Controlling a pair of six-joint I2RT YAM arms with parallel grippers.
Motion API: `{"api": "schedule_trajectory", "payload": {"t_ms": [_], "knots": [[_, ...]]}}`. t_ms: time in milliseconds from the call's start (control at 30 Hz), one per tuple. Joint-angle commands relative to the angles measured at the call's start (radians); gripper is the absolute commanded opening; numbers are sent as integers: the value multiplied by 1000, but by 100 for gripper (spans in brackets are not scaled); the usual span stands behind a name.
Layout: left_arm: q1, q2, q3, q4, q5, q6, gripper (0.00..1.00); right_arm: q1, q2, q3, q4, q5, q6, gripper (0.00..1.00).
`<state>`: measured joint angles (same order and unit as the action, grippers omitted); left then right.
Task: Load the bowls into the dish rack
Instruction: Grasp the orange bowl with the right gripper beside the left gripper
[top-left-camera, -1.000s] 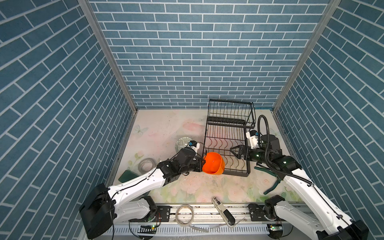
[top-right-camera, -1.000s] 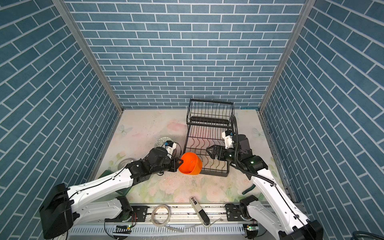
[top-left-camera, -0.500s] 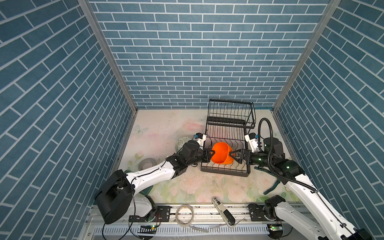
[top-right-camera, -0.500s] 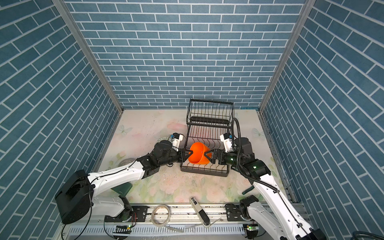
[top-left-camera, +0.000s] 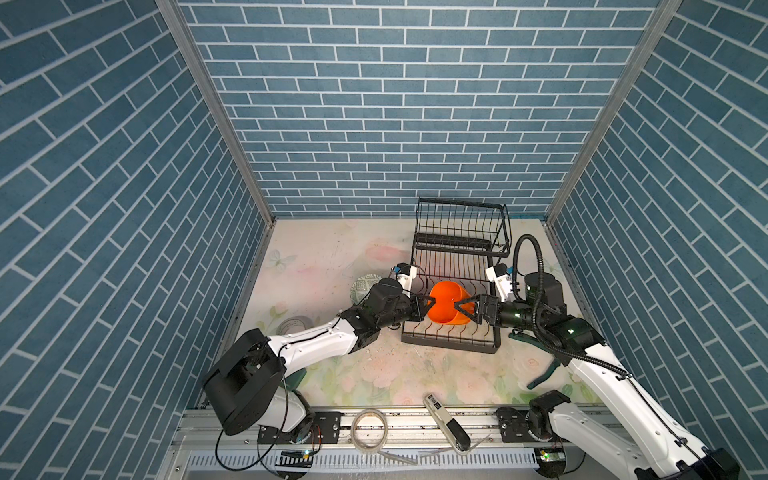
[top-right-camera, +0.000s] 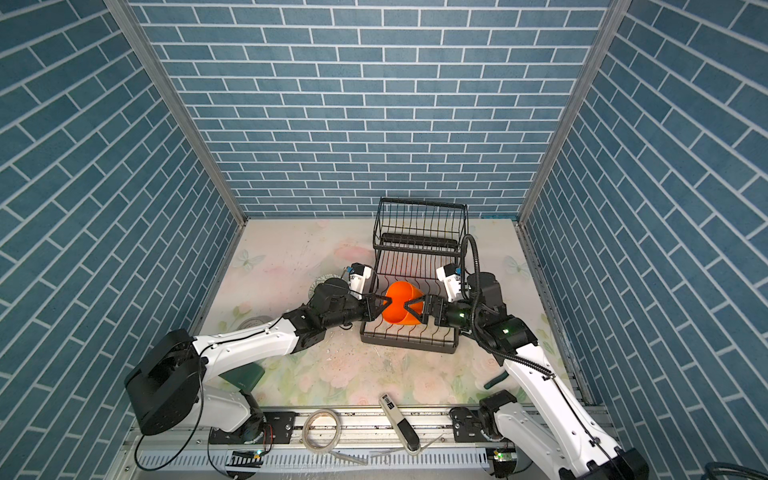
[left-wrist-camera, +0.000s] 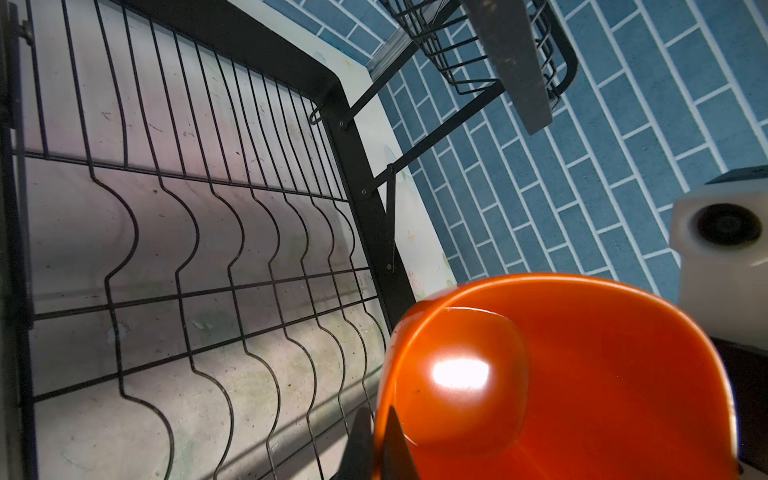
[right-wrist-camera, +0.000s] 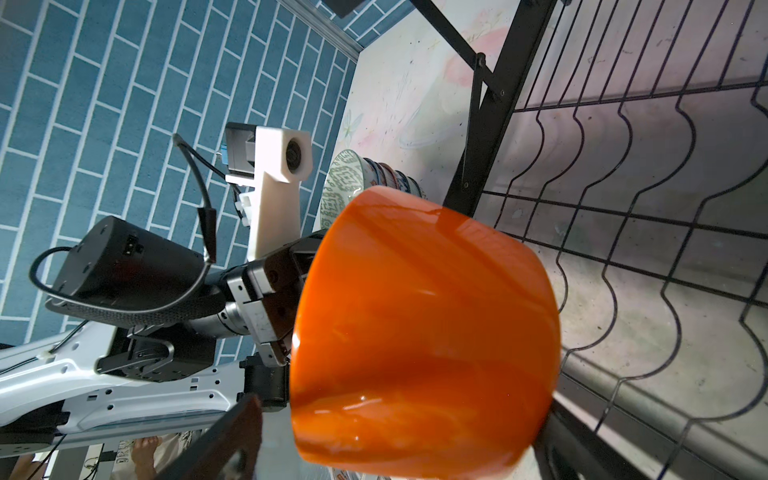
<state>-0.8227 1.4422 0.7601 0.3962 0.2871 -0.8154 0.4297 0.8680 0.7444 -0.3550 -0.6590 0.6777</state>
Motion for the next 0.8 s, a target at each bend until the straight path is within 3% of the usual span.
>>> {"api": "schedule_trajectory", "payload": {"t_ms": [0, 667, 767], "knots": [[5, 6, 39, 73, 20, 12, 0, 6, 15, -5, 34, -23, 26, 97], [11, 39, 51, 79, 39, 10, 0, 6, 51, -10, 84, -26, 36, 70], [11, 41, 56, 70, 44, 15, 7, 6, 51, -10, 80, -17, 31, 68]]}}
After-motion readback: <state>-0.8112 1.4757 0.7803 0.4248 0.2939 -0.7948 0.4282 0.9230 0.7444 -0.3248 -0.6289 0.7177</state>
